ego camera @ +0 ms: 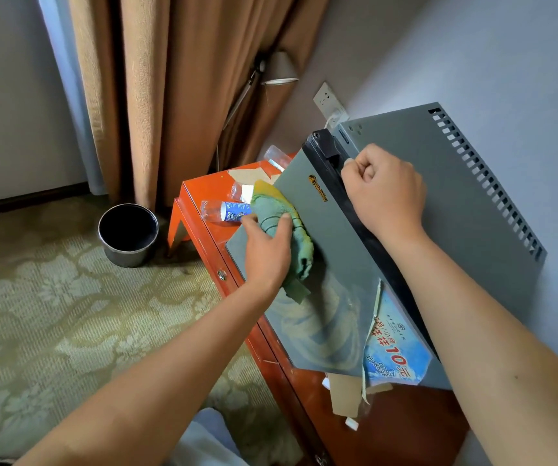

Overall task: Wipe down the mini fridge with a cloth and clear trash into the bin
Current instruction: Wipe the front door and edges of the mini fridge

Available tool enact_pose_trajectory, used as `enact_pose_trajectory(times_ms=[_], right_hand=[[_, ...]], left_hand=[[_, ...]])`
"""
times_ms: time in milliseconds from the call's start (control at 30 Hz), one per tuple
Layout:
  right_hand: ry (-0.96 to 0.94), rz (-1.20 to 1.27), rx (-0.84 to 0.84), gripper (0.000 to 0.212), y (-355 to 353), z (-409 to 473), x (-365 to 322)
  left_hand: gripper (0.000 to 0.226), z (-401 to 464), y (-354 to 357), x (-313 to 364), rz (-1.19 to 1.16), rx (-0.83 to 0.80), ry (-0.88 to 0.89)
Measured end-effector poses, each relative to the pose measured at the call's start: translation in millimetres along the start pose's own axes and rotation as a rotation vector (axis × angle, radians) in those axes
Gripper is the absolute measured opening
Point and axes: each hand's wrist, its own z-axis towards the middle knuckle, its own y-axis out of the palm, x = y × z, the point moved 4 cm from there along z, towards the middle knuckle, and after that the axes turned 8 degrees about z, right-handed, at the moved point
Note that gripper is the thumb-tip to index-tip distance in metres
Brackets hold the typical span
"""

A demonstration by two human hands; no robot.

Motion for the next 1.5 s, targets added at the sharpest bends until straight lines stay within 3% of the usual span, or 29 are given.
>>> enact_pose_trajectory(times_ms=[133, 333, 467, 567, 700, 867, 933, 1067, 1233, 1367, 1500], right_hand=[[-0.008, -0.003, -0.001, 0.032, 0.3, 0.1, 0.7], [0.001, 0.001, 0.002, 0.032, -0.2, 0.3, -0.2], [0.006, 0.004, -0.010, 0.033, -0.3, 0.4, -1.7], [0.005, 0.006, -0.007, 0.033, -0.5, -0.2, -1.4], [-0.003, 0.003, -0.003, 0.033, -0.7, -0.3, -1.2], [0.012, -0.005, -0.001, 0.033, -0.9, -0.3, -2.3], [0.008, -0.005, -0.002, 0.033, -1.5, -0.3, -3.2], [0.011, -0.005, -0.016, 0.033, -1.8, -1.0, -3.8], [0.009, -0.003, -0.020, 0.033, -2.6, -1.8, -5.2], [0.019, -0.003, -0.020, 0.033, -3.5, -1.7, -6.4], [0.025, -0.001, -0.025, 0.032, -3.8, -2.0, -7.7]], left_hand=[[0.042, -3.4, 3.9, 23.4, -0.008, 0.033, 0.106], [0.015, 26.2, -10.0, 25.3, -0.018, 0.020, 0.062], [0.025, 18.1, -11.1, -0.5, 0.073, -0.049, 0.026], [0.031, -3.5, -2.8, -0.2, 0.154, -0.017, 0.166], [0.029, -4.5, 0.6, 31.6, 0.085, 0.045, 0.280], [0.050, 26.3, -12.5, 6.0, 0.102, 0.018, 0.078], [0.040, 23.8, -13.8, -12.5, 0.165, -0.037, 0.019], [0.029, 0.7, -6.5, -16.1, 0.180, -0.095, 0.099], [0.022, 7.6, -9.8, 36.3, 0.047, -0.043, 0.259], [0.033, 33.7, -17.9, 22.4, 0.112, -0.043, 0.148], [0.025, 30.6, -25.4, -21.3, 0.259, -0.103, -0.013]])
